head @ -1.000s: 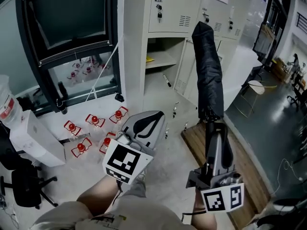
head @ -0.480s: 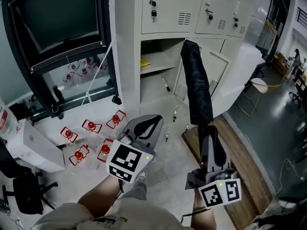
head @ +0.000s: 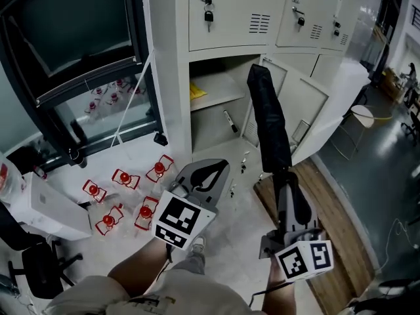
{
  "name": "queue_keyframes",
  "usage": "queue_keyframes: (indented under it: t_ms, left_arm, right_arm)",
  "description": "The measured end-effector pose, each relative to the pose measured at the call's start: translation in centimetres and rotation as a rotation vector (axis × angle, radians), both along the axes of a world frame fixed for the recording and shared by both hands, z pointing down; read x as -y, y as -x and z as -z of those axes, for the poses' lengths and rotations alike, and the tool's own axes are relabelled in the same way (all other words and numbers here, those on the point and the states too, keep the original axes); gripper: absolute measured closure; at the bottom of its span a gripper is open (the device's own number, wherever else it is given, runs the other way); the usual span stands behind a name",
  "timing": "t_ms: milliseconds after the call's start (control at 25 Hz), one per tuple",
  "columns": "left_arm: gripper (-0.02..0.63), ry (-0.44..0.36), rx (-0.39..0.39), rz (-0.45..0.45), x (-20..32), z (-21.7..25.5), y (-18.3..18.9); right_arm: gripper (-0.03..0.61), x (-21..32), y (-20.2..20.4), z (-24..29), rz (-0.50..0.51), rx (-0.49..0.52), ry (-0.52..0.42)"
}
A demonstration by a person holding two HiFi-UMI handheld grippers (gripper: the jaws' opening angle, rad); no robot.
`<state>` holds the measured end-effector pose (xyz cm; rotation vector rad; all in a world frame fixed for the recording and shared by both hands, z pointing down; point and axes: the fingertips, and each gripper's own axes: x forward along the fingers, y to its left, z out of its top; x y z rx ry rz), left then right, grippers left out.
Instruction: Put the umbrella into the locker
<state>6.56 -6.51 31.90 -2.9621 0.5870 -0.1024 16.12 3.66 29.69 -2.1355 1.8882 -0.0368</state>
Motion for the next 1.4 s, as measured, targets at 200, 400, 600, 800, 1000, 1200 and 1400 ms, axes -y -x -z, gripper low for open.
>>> queue_keyframes:
  t_ms: [200, 400, 600, 800, 1000, 1200, 1400]
  left_arm:
    - [0.604, 0.012, 0.011, -0.001, 4.5, -0.3, -1.5]
    - [0.604, 0.019, 0.018, 0.000, 9.6, -0.5, -3.0]
    - [0.605, 0.038, 0.021, -0.018, 14.1, -0.9, -4.6]
    - [0.604, 0.063, 0.021, -0.048, 17.5, -1.4, -6.5]
    - [0.604, 0.031, 0.035, -0.031, 20.5, -1.5, -7.6]
    - [0.606, 0.045, 0.009, -0.048, 21.4, -1.2, -8.6]
    - [0.605, 0.052, -0.005, -0.009, 22.9, -1.2, -8.8]
  right_arm:
    - [0.537, 4.9, -1.5, -0.4, 0.000, 0.005, 0.025]
    - [0.535, 10.3, -2.7, -0.8, 0.014, 0.003, 0.056]
    - [0.535, 15.4, -3.6, -1.3, 0.023, -0.003, 0.091]
    - [0.535, 20.0, -4.6, -1.7, 0.024, -0.028, 0.132]
    - [0.535, 23.5, -5.3, -1.7, 0.021, -0.056, 0.153]
    - [0.535, 26.3, -5.7, -1.8, 0.032, -0.080, 0.177]
    - [0.535, 28.8, -5.9, -1.8, 0.069, -0.063, 0.181]
